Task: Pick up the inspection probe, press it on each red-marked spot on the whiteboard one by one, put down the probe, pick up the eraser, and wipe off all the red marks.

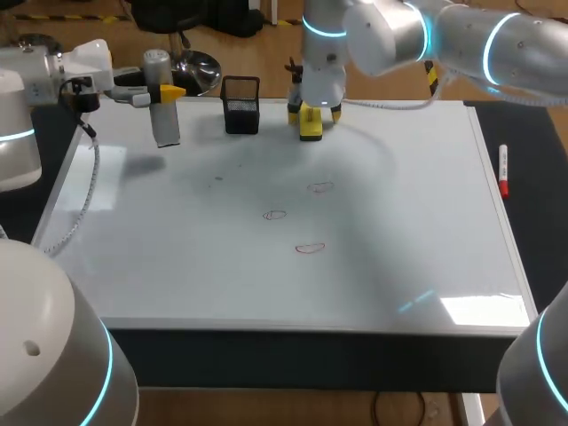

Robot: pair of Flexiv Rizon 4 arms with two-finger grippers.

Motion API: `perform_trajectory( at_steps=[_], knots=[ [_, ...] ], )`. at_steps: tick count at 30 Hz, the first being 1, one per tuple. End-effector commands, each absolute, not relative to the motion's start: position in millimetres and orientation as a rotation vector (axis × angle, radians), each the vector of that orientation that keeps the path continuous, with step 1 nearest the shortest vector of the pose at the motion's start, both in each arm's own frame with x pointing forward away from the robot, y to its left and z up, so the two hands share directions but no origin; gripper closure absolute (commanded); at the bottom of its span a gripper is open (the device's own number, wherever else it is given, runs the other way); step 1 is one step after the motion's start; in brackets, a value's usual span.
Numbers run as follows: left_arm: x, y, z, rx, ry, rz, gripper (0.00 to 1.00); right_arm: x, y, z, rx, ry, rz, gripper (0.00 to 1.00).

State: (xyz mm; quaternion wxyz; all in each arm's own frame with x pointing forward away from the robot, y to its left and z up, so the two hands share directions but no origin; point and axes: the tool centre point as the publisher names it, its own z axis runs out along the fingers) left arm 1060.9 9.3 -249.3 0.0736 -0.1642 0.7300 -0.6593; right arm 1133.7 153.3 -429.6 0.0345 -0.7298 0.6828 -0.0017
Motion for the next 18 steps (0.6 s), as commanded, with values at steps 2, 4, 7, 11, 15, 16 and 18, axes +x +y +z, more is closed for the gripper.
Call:
perform_trajectory(
  at_steps=[2, 4, 7, 11, 15, 16, 18],
  knots=[
    [1060, 9, -248, -0.495, 2.191, -1.977, 1.0, 1133, 151, -429, -2.256, 2.108, -0.012, 0.92],
    [1060, 9, -248, -0.495, 2.191, -1.977, 1.0, 1132, 151, -427, -2.257, 2.11, -0.011, 1.0],
    [1060, 9, -248, -0.495, 2.191, -1.977, 1.0, 1132, 149, -428, -2.254, 2.119, -0.008, 1.0],
    [1060, 9, -248, -0.495, 2.191, -1.977, 1.0, 1133, 147, -428, -2.231, 2.146, -0.007, 1.0],
    [1060, 9, -248, -0.495, 2.191, -1.977, 1.0, 1137, 140, -420, -2.174, 2.194, -0.006, 1.0],
    [1060, 9, -248, -0.495, 2.191, -1.977, 1.0, 1137, 138, -415, -2.159, 2.208, -0.007, 1.0],
    [1060, 9, -248, -0.495, 2.191, -1.977, 1.0, 1140, 132, -412, -2.133, 2.225, -0.018, 1.0]
  ],
)
